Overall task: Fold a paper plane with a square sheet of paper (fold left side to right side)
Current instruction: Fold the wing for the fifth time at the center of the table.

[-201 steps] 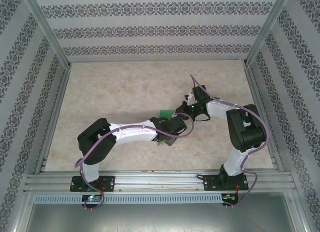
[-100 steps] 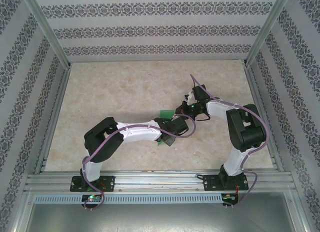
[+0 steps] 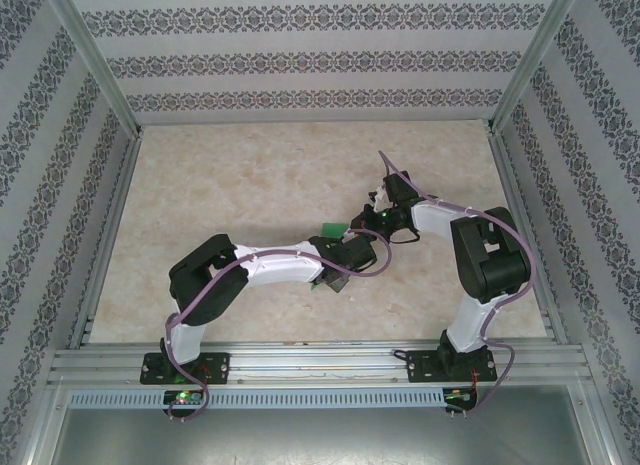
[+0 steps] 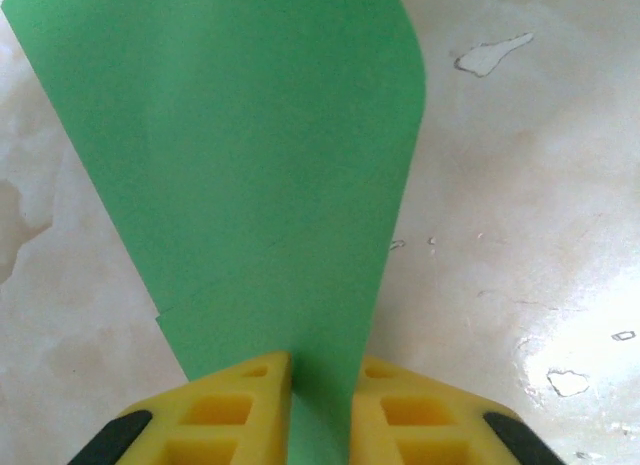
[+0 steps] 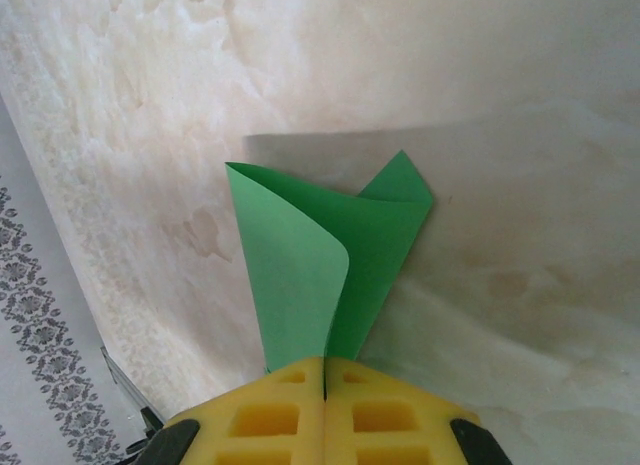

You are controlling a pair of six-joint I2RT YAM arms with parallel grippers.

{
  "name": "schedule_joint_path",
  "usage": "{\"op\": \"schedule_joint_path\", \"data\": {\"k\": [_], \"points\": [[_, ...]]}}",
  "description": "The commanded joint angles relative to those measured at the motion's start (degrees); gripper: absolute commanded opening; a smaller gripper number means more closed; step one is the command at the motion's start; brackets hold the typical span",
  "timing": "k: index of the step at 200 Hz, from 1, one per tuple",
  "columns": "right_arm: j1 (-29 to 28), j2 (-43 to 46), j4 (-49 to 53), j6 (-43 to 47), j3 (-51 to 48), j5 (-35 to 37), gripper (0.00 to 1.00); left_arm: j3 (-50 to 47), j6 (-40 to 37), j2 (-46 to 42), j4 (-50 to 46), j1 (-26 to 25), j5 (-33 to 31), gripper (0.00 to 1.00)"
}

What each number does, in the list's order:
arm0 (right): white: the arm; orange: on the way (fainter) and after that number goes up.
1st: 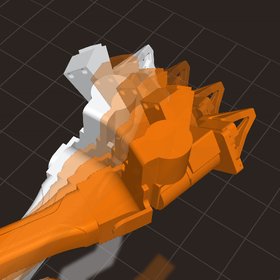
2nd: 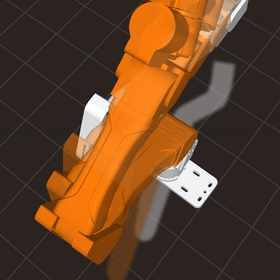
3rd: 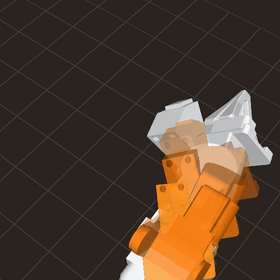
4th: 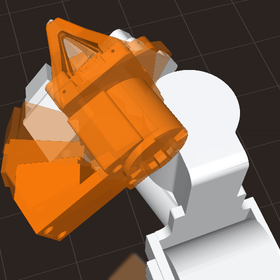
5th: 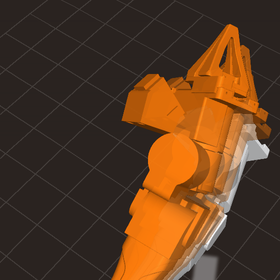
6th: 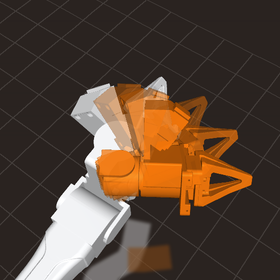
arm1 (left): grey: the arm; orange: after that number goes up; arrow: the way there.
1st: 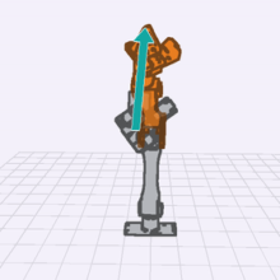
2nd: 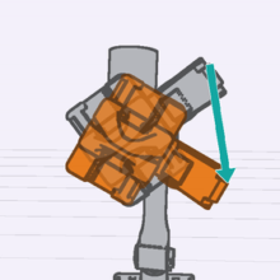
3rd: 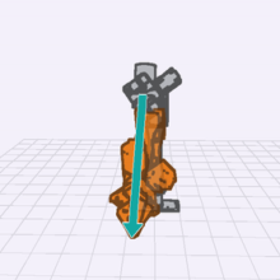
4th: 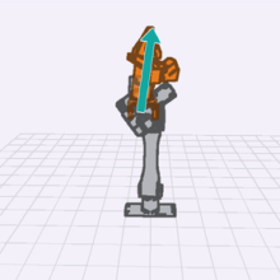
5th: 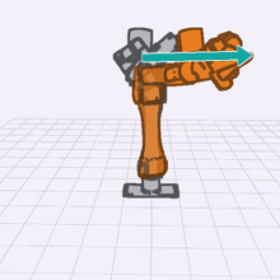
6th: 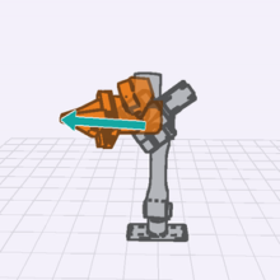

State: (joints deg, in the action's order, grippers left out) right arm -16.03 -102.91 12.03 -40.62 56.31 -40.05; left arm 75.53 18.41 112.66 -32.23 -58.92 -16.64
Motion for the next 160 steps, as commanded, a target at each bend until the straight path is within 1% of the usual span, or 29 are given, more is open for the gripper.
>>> {"op": "schedule_joint_path", "data": {"k": [1, 24, 30, 38, 45, 56, 77, 93, 119, 129, 143, 160], "points": [[-0.45, -0.15, 1.46, 0.00, 0.89, 1.31, 0.03, -0.11, 0.39, -0.99, -1.98, -0.70, -1.64, 0.16], [0.18, 0.80, 1.76, 0.52, 0.54, 2.33, 0.10, -0.50, 0.57, -1.63, -1.94, -0.66, -1.85, 0.05], [0.42, 1.23, 1.97, 0.86, 0.35, 2.64, 0.14, -0.63, 0.54, -1.82, -1.94, -0.59, -1.69, 0.03], [0.93, 1.92, 2.35, 1.30, 0.13, 3.31, 0.17, -0.77, 0.68, -2.18, -1.83, -0.46, -1.29, 0.00], [1.44, 2.84, 2.46, 1.70, -0.31, 4.04, 0.20, -0.89, 0.75, -2.48, -1.68, -0.29, -0.63, 0.00], [2.50, 4.52, 2.91, 2.48, -1.06, 5.39, 0.28, -1.12, 1.02, -2.90, -1.37, 0.02, 0.69, 0.00], [5.10, 8.40, 4.14, 4.47, -2.66, 8.46, 0.37, -1.71, 1.68, -3.97, -0.50, 0.87, 3.50, 0.00], [7.33, 11.59, 4.92, 6.08, -4.40, 10.44, 0.40, -2.88, 2.41, -5.30, 1.12, 2.25, 7.87, 0.00], [10.64, 15.74, 4.84, 8.27, -7.20, 10.70, 0.42, -5.95, 5.71, -7.54, 6.16, 5.84, 18.61, 0.00], [11.10, 16.92, 4.55, 9.22, -8.14, 10.62, 0.43, -7.32, 7.29, -8.19, 8.42, 7.37, 22.48, 0.00], [11.31, 18.09, 3.87, 10.43, -9.38, 10.39, 0.45, -9.57, 9.24, -9.39, 11.96, 8.98, 26.27, 0.00], [11.29, 18.62, 1.82, 10.97, -11.00, 8.36, 0.47, -12.56, 12.13, -10.72, 16.91, 11.01, 30.94, 0.00]]}}
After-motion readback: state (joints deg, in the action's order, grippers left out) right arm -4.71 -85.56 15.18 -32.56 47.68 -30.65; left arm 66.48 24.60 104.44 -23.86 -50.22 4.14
